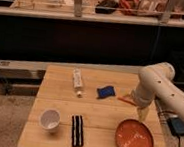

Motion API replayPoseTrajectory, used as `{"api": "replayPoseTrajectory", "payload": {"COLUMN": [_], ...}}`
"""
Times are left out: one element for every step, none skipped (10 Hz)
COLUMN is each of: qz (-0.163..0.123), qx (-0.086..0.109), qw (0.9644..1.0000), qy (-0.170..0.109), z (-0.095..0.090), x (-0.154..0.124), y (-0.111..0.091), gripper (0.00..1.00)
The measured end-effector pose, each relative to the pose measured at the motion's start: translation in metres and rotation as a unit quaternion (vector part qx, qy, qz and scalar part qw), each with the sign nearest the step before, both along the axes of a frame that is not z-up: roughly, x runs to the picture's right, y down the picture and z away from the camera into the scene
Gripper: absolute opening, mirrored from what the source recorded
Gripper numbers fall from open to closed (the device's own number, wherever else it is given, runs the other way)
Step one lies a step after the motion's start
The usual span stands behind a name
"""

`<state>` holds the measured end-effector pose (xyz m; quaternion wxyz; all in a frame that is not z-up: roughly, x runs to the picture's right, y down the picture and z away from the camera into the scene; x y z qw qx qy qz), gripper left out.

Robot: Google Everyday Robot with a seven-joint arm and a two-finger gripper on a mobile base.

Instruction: Move the arm in a circular motion

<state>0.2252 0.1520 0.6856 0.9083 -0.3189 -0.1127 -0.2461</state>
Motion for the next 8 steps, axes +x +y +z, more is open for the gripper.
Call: {"api": "replayPoseTrajectory", "payload": {"qz": [-0.008,-0.018,-0.033,-0.045,-0.054,-0.063,-0.069,-0.072], "qx": [0.003,0.006,0.008,0.01,0.009,0.004,0.0,-0.002], "qw": [0.9998,0.999,0.997,0.9951,0.9935,0.9912,0.9891,0.9879], "qy": [-0.018,-0.042,-0.07,-0.087,-0.1,-0.117,-0.13,-0.137], "z": [-0.016,-0.031,-0.044,-0.051,-0.056,-0.06,-0.061,-0.061], "x": [-0.019,-0.043,-0.074,-0.097,-0.117,-0.142,-0.159,-0.168], "y": [0.006,0.009,0.01,0.013,0.014,0.014,0.012,0.009], "gripper": [0.8,0.8,0.8,0.8,0.8,0.8,0.8,0.8]}}
